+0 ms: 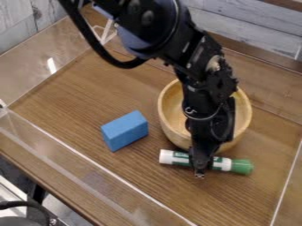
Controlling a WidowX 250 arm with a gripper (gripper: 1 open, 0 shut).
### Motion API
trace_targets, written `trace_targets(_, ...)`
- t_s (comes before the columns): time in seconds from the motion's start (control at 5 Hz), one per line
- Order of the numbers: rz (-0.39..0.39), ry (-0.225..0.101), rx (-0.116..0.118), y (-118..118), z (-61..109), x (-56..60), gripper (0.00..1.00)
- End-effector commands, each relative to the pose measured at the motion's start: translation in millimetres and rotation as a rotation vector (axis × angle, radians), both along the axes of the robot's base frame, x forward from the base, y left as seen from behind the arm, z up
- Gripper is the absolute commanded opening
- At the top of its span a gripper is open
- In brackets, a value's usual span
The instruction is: Put the green marker in the brown bowl
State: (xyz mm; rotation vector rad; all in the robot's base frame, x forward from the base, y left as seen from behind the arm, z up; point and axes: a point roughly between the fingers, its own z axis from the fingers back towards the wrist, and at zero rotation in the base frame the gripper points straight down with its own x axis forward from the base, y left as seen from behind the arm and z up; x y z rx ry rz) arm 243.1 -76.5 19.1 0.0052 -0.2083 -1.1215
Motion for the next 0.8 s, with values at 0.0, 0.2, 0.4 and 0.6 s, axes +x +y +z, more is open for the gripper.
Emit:
trace_targets(0.0,-0.013,0.06,0.025,2.5,-18.9,-7.2,0.0)
trace_targets(0.2,-0.012,0.057,0.026,2.5,-19.1,-5.9,0.0)
trace_targets(0.4,-0.012,0.055,0.027,2.7,-19.0,-4.6,0.0)
trace_targets(0.6,-0.012,0.053,0.027,2.8,-18.8,-3.5,0.0)
